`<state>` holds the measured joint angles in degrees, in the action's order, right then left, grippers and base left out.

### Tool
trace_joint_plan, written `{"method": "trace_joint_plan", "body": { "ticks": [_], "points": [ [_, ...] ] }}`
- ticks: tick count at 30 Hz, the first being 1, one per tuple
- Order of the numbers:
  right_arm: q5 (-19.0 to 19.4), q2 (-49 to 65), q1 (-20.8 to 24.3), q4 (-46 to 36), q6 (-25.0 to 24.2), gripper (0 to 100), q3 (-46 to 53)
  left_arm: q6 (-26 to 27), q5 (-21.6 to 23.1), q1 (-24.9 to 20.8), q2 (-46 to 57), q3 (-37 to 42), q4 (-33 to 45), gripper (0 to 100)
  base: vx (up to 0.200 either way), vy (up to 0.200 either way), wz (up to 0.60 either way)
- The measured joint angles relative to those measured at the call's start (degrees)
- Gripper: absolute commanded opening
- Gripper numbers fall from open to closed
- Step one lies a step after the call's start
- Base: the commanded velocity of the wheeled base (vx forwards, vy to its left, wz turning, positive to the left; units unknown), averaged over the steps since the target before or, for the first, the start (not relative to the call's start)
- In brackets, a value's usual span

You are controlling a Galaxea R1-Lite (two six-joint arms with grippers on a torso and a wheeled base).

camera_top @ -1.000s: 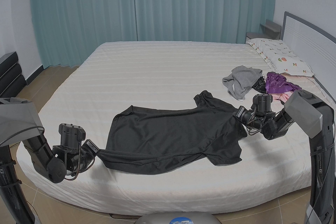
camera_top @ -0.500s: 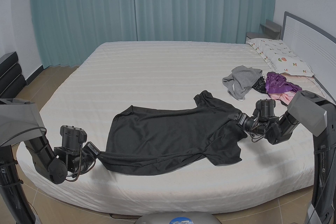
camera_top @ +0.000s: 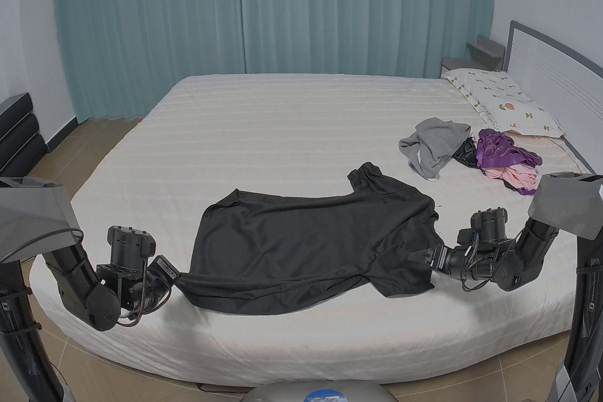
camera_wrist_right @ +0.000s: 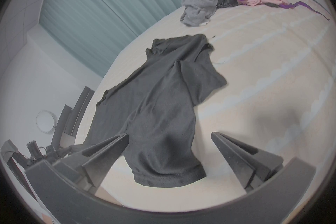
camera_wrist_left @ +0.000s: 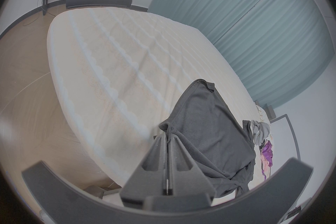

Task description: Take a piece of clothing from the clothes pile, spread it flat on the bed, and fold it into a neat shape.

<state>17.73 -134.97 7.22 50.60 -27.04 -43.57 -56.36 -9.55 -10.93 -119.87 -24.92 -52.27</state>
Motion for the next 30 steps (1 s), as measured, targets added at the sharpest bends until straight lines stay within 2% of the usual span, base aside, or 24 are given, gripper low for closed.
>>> {"method": "trace_joint_plan", "body": {
  "ticks": [3,4,12,18,23,30],
  "points": [
    [0.09,-0.41,0.8,-0.07,0.3,100,0.05,0.02,0.0,0.05,0.02,0.0,0.0,0,0.0,0.0,0.0],
    [0.09,-0.59,1.1,-0.35,0.33,0,-0.12,0.02,0.0,0.09,0.02,0.0,0.0,0,0.0,0.0,0.0],
    [-0.65,-1.93,2.71,-2.76,1.01,0,-1.96,0.04,0.09,0.16,0.09,0.0,0.0,0,0.0,0.0,0.0],
    [0.22,0.72,0.74,-7.3,1.1,0,-0.45,0.24,0.09,0.09,0.11,0.33,0.02,0,0.0,0.0,0.0],
    [2.57,6.08,-1.79,-8.48,1.29,0,5.78,1.51,0.13,-0.11,0.11,1.17,0.27,0,0.0,0.0,0.0],
    [5.14,15.6,-5.18,-9.0,4.11,0,17.62,7.07,0.11,-0.46,0.3,3.75,0.29,0,0.0,0.0,0.0]
  ]
}}
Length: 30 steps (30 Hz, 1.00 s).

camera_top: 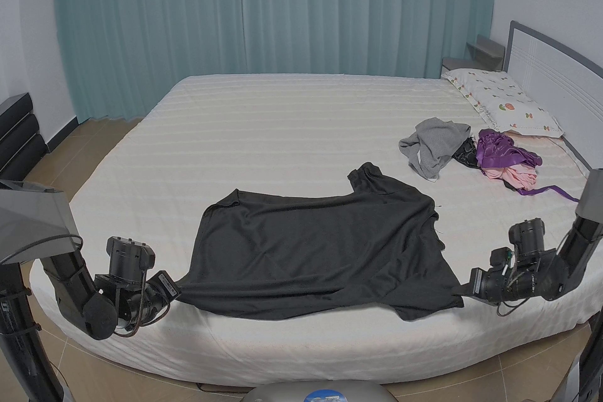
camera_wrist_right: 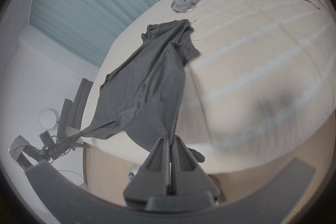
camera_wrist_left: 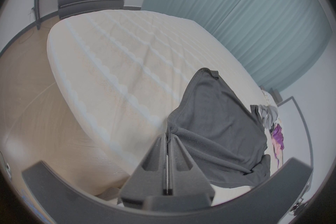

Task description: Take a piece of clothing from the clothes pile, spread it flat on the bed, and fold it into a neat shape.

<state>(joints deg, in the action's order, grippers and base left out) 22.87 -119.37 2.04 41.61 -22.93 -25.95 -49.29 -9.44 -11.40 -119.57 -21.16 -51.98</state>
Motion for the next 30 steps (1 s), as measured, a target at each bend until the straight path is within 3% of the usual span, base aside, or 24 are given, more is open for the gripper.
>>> {"method": "trace_joint_plan", "body": {
  "ticks": [8,15,16,30],
  "points": [
    [0.96,8.01,-3.27,-0.01,5.91,0,12.75,6.12,-0.06,-0.73,0.82,3.78,0.11,0,0.0,0.0,0.0],
    [1.02,8.77,-4.49,0.21,8.48,0,17.31,8.2,-0.09,-2.84,1.21,6.84,0.33,0,0.0,0.0,0.0],
    [1.0,8.31,-4.53,0.21,8.95,100,17.6,8.4,-0.11,-2.96,1.21,7.06,0.37,0,0.0,0.0,0.0],
    [2.33,2.72,-4.92,1.23,10.59,100,13.97,9.25,-0.06,-3.69,0.82,8.13,0.17,0,0.0,0.0,0.0]
  ]
}}
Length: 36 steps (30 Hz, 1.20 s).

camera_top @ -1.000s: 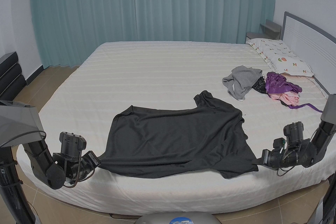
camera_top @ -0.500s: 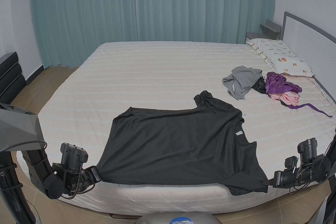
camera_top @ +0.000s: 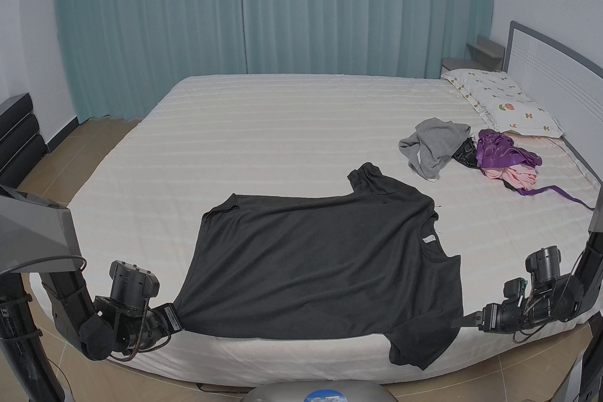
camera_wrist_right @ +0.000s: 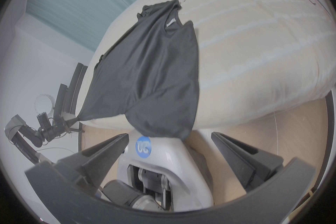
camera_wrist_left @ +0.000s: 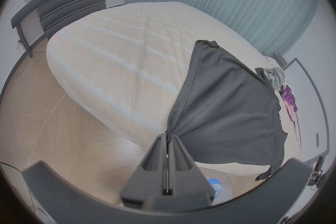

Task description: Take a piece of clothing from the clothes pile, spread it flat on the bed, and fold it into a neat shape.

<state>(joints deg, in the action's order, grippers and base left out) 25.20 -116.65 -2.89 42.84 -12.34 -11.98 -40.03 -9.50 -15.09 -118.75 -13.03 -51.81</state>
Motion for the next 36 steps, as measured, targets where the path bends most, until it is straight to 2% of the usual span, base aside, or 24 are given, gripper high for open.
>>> {"method": "trace_joint_plan", "body": {
  "ticks": [9,18,19,27,36],
  "points": [
    [-0.66,-5.51,-1.07,4.18,-0.46,100,-7.41,0.05,0.0,-0.01,-0.16,0.02,0.2,0,0.0,0.0,0.0],
    [-4.13,-11.68,-0.06,4.56,-3.05,100,-15.41,0.13,0.0,0.02,-0.49,0.02,1.04,0,0.0,0.0,0.0],
    [-4.57,-12.34,0.26,4.62,-3.39,0,-16.21,0.13,0.02,0.02,-0.52,0.02,1.04,0,0.0,0.0,0.0],
    [-7.02,-14.56,1.21,4.57,-3.75,0,-17.36,0.16,0.02,0.0,-0.74,0.02,1.12,0,0.0,0.0,0.0],
    [-6.95,-12.01,-1.93,4.32,-3.45,0,-13.62,0.32,-0.02,-0.04,-1.73,0.13,1.15,0,0.0,0.0,0.0]
  ]
}}
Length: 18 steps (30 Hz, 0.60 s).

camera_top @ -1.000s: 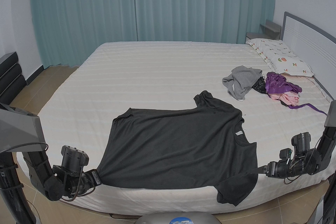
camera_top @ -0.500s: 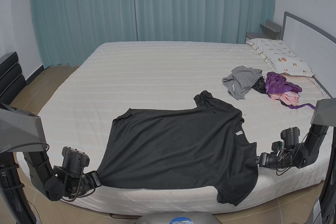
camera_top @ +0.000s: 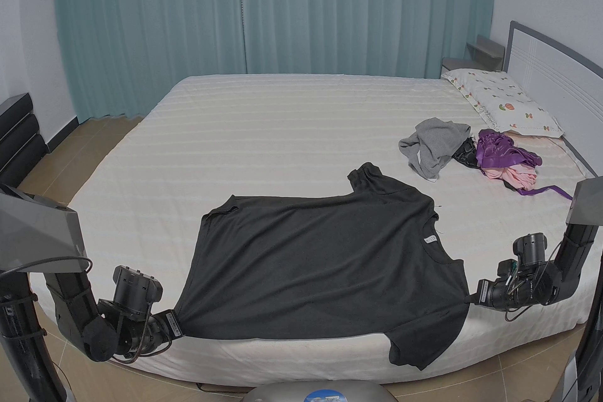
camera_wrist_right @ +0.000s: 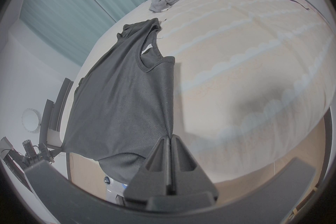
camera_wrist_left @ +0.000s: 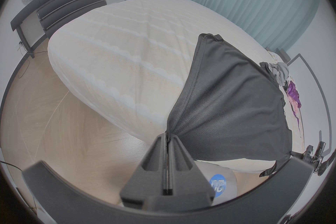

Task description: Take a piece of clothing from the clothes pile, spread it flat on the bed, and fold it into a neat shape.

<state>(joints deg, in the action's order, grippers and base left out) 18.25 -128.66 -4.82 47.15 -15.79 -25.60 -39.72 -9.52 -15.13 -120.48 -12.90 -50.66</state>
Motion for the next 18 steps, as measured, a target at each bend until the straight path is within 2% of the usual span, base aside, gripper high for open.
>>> {"method": "trace_joint_plan", "body": {
  "ticks": [7,15,16,18],
  "points": [
    [0.63,1.84,-3.67,0.22,1.29,0,3.47,1.82,0.02,-0.02,-1.33,0.66,-0.02,0,0.0,0.0,0.0],
    [0.93,2.41,-4.13,0.35,2.18,0,5.01,1.84,0.05,-0.05,-2.1,0.89,-0.32,0,0.0,0.0,0.0],
    [0.99,2.43,-4.16,0.46,2.19,100,5.01,1.79,0.05,-0.05,-2.15,0.85,-0.33,0,0.0,0.0,0.0],
    [1.05,2.41,-4.11,1.15,2.18,100,5.07,1.62,0.11,-0.02,-2.23,0.74,-0.4,0,0.0,0.0,0.0]
  ]
}}
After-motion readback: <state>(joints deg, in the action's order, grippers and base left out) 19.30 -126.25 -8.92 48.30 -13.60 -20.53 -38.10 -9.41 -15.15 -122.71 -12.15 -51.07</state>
